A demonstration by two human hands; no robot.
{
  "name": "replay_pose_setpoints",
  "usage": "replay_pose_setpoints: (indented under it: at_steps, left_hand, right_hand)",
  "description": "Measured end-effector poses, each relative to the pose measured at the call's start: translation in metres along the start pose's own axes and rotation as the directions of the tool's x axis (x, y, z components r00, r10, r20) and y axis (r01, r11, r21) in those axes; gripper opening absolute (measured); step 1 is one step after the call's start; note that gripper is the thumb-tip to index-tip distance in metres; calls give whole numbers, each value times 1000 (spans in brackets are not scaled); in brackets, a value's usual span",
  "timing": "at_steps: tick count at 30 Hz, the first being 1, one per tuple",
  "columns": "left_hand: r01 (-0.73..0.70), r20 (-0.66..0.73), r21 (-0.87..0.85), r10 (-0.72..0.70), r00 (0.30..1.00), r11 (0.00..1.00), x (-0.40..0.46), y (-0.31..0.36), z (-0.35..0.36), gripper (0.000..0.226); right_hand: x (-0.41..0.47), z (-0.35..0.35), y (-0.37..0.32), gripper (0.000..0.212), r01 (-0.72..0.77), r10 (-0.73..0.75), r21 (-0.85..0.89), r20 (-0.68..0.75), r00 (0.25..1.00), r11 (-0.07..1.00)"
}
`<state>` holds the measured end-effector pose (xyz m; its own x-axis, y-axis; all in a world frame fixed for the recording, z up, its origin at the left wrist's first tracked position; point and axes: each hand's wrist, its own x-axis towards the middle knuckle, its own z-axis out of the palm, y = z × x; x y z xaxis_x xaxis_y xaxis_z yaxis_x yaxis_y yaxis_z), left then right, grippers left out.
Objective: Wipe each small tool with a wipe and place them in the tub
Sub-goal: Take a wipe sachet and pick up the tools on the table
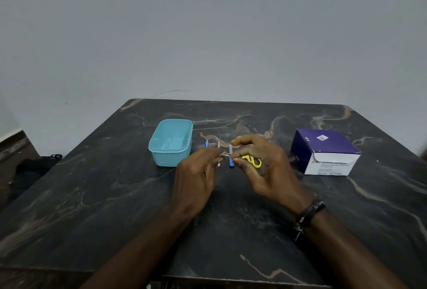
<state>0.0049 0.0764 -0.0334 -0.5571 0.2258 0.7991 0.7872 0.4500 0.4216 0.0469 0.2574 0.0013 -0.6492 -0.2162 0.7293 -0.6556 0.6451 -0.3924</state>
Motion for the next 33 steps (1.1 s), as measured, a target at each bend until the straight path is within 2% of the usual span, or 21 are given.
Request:
replay_pose_setpoints:
  at_steps: [4,11,18,33]
  left_hand:
    - [-19,36,19,18,999,1000,0,2,-2,32]
    - [-68,62,40,66,996,997,0,5,-3,28]
    - [-41,91,62,35,995,997,0,5,-4,28]
    - [-43,90,88,36,995,995,-1,8,-4,31]
  right_hand:
    - [-1,5,4,8,68,-62,-59,84,994,996]
    - [-1,6,3,10,75,-72,-99,38,997,992]
    - [-1,5,2,9,65,-63,-96,28,998,993]
    - [-4,3,2,9,23,-12,-133,82,997,991]
